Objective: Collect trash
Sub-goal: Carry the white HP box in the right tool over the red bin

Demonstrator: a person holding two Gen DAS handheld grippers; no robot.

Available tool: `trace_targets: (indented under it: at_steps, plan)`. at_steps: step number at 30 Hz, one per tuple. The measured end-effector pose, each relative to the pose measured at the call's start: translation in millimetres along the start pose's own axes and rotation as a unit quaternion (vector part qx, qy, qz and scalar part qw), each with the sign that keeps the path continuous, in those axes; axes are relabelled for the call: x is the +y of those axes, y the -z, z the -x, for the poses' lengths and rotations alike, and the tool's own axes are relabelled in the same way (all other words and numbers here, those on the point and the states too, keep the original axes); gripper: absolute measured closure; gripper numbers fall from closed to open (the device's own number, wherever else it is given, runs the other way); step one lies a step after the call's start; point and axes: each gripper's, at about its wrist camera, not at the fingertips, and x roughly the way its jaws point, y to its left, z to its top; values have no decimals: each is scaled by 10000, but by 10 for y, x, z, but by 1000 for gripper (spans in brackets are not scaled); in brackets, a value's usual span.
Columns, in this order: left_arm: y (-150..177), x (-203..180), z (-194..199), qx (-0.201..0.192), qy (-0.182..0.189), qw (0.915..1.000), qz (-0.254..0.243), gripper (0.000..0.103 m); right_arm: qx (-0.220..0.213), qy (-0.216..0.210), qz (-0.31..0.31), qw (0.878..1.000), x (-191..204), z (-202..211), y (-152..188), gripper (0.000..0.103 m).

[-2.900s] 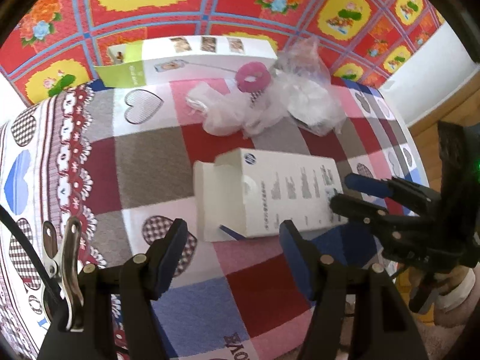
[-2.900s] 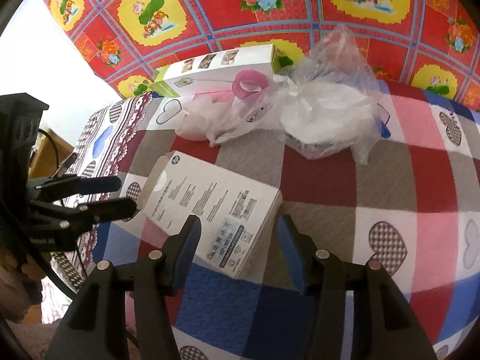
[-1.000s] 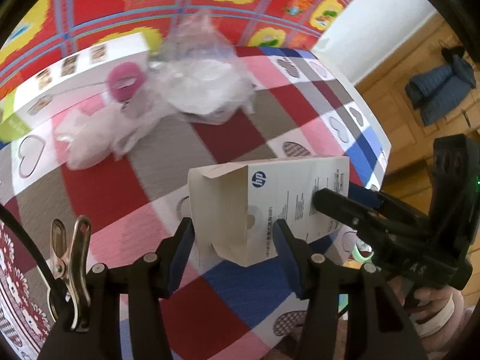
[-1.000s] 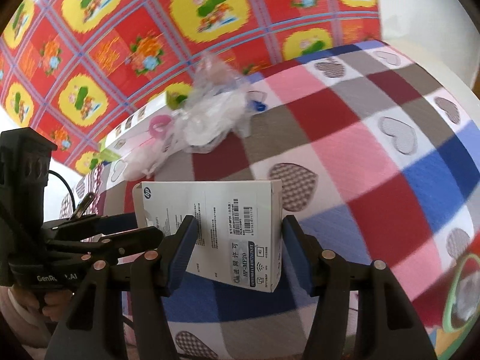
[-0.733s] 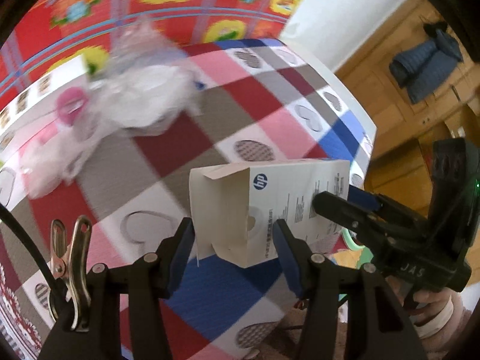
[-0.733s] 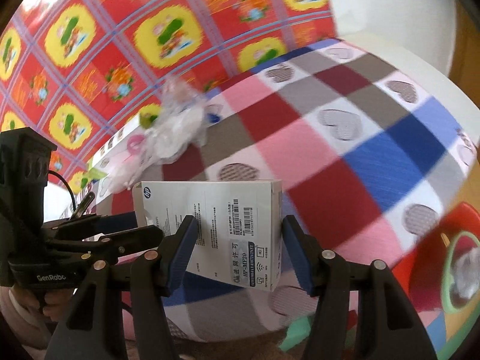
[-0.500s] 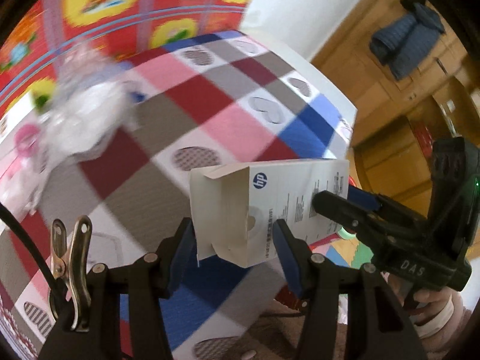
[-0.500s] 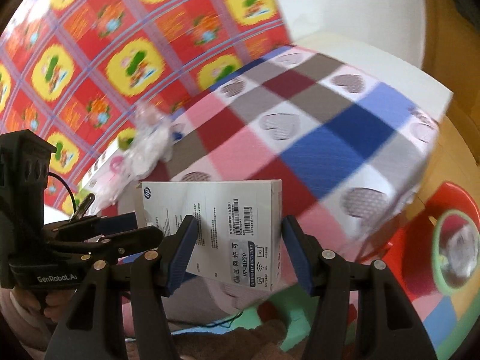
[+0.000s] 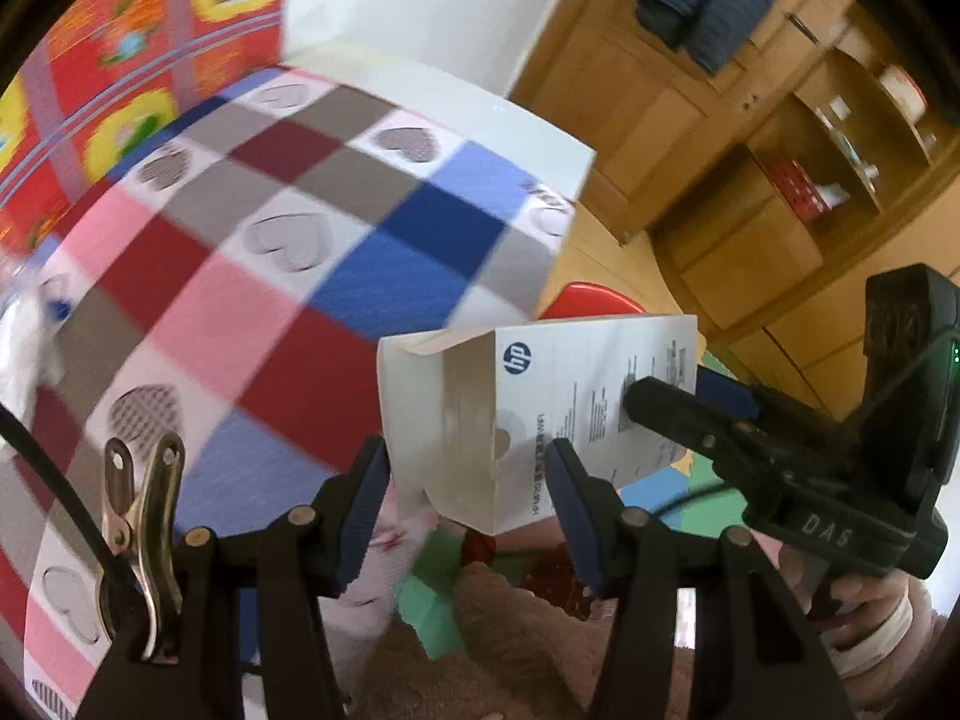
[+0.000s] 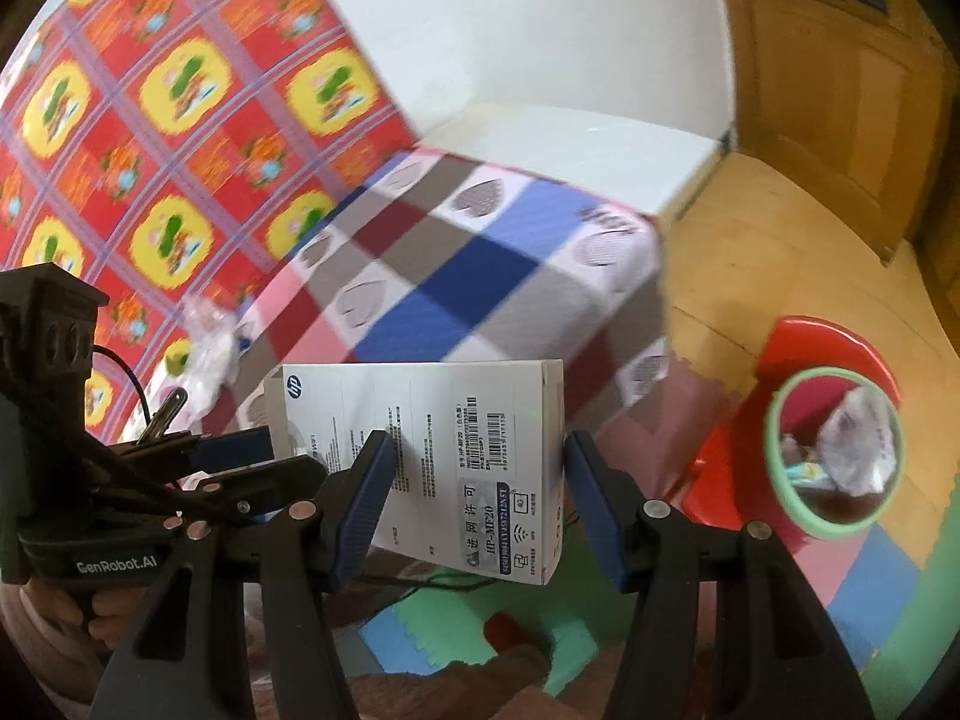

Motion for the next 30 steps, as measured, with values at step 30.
trace_targets:
  at_steps: [30]
  plan:
    - [-704,-2304,-2026,865,341,9786,-1834,47,9,735,-1586,9846,-2820,175,46,43]
